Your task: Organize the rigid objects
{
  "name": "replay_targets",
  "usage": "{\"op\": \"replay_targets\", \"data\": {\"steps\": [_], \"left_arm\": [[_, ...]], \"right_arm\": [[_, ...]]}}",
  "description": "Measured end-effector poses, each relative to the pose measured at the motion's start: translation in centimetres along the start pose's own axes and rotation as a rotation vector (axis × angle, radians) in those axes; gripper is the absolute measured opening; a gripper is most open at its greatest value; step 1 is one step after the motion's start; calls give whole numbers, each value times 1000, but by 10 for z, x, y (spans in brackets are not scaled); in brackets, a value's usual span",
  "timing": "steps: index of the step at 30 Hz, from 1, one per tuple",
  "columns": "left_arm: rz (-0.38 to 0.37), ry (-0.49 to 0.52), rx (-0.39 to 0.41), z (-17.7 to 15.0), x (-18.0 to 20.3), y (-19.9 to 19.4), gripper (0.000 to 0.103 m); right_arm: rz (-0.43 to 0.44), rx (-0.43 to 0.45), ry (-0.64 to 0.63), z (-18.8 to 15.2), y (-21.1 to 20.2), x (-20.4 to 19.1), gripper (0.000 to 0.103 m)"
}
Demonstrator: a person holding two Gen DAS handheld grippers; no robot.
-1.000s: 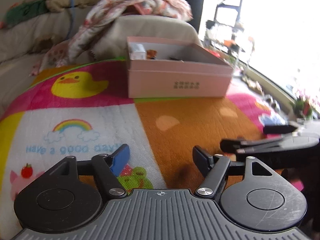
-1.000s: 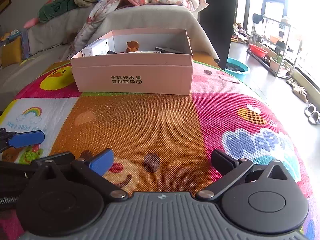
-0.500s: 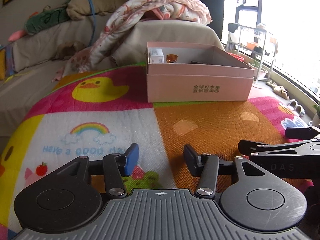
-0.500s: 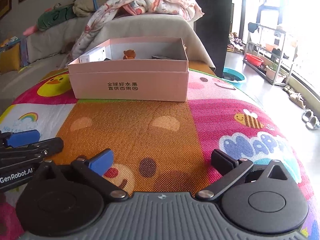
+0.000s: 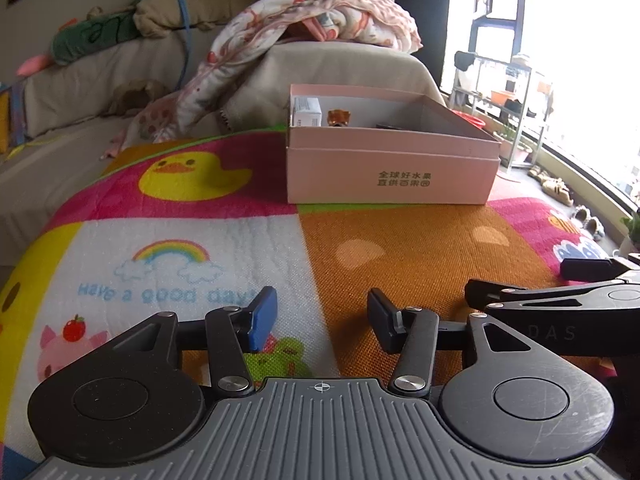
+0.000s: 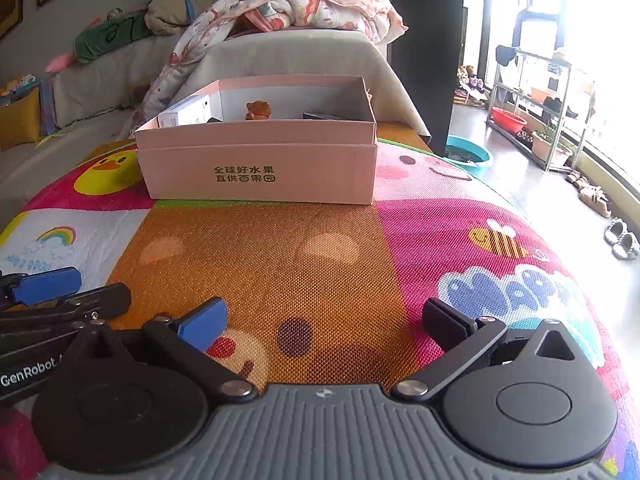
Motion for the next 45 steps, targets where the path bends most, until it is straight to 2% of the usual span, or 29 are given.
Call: {"op": "replay_targets", "data": {"steps": [45], "left_arm": [[-2, -4, 2, 0, 1, 1, 56]], "right_arm": [[-4, 0, -4, -1, 1, 0, 103]]}}
Point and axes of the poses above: each gripper's, at about its wrist camera, not at the fingertips, and y roughly the way its jaws point, x to its right, z to its top, the point moved 8 cm from there along y, roughly the way its jaws point, and after that the axes turned 13 degrees about y, right-handed, at the moved point
